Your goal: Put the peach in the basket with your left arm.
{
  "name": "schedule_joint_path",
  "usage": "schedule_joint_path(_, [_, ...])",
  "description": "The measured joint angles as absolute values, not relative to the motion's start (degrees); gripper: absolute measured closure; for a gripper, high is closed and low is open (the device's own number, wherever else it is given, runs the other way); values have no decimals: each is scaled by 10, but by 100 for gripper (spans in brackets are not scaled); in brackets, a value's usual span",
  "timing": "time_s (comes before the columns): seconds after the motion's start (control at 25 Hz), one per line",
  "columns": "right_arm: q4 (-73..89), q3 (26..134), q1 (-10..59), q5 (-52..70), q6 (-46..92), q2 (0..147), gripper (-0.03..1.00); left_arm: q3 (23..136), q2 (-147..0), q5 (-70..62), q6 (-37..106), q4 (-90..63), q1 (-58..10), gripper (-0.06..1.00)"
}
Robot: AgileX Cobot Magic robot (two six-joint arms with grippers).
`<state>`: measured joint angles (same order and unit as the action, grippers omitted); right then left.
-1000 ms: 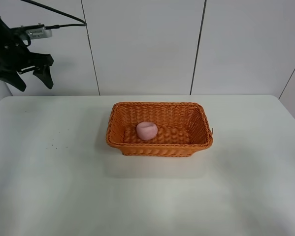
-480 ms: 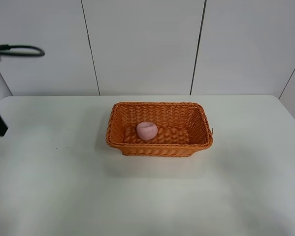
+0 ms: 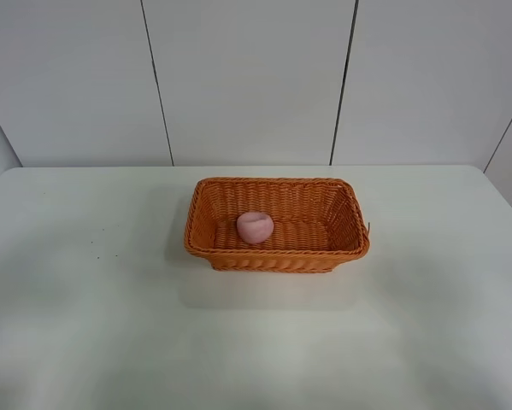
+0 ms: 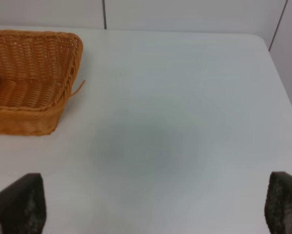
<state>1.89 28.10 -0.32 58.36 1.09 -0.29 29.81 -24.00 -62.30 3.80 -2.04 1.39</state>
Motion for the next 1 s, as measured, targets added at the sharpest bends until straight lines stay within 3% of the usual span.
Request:
schedule_joint_path(0.56, [19,281,-3,584,11,-3,27,288,-5,-608,38,-20,14,19])
schedule_joint_path(1.0, [19,281,-3,584,11,-3,27,288,2,-608,38,-22,14,19])
